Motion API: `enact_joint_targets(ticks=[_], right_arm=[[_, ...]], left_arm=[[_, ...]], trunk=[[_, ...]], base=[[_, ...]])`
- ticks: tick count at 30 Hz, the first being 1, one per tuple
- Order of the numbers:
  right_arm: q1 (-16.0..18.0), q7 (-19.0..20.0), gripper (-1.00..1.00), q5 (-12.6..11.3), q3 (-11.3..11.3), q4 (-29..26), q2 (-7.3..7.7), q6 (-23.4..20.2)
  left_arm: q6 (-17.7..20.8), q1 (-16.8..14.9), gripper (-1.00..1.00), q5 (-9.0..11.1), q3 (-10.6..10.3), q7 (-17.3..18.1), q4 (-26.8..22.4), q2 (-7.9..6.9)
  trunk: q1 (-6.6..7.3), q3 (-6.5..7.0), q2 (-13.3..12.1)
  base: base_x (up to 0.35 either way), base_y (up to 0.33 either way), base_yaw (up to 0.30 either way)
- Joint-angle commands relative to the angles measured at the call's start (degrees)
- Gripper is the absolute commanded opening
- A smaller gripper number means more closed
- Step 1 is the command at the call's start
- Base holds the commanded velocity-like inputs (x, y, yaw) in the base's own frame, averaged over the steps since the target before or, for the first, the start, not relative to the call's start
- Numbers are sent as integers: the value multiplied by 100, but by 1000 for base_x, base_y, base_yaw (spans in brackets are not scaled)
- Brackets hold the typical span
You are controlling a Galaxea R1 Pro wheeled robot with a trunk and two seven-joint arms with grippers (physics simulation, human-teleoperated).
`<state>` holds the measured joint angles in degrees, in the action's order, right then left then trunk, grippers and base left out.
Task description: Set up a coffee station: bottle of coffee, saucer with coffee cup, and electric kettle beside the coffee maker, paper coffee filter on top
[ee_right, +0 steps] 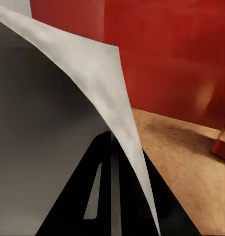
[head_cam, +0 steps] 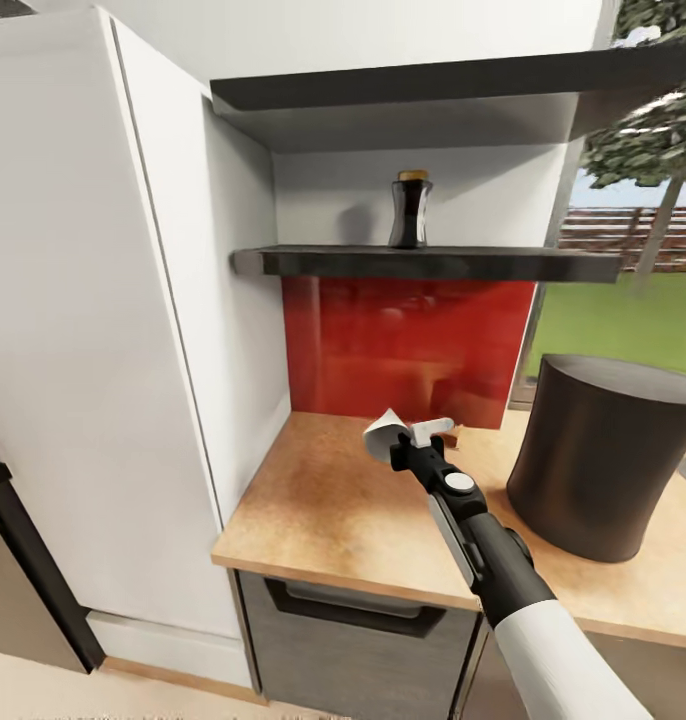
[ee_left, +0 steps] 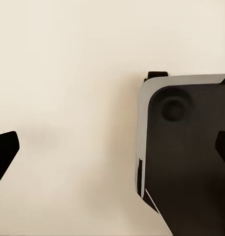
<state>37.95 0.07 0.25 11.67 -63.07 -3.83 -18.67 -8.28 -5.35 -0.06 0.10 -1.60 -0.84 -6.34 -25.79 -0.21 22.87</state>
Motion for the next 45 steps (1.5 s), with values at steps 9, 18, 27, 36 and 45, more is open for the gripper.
enact_joint_targets(ticks=[9, 18, 27, 36, 45], right_arm=[[2, 2, -100, -21, 9, 12, -8, -27], [2, 2, -100, -23, 19, 29, -20, -25], [2, 2, -100, -23, 20, 31, -21, -23], [2, 2, -100, -24, 29, 35, -21, -23], [-1, 2, -100, -25, 37, 30, -29, -23]], left_arm=[[-16, -4, 100, 22, 5, -16, 5, -23], [-15, -10, 100, 23, 8, -16, 5, -19], [-15, -10, 100, 23, 8, -16, 5, -21], [-26, -10, 100, 23, 15, -16, 5, -23], [-24, -10, 100, 23, 15, -16, 5, -25]], trunk=[[1, -3, 5], [1, -3, 5], [1, -3, 5], [1, -3, 5], [1, -3, 5]], base=[[-325, 36, -253], [-196, 231, -273], [-10, 294, -50], [0, 73, -1], [-8, 4, 0]])
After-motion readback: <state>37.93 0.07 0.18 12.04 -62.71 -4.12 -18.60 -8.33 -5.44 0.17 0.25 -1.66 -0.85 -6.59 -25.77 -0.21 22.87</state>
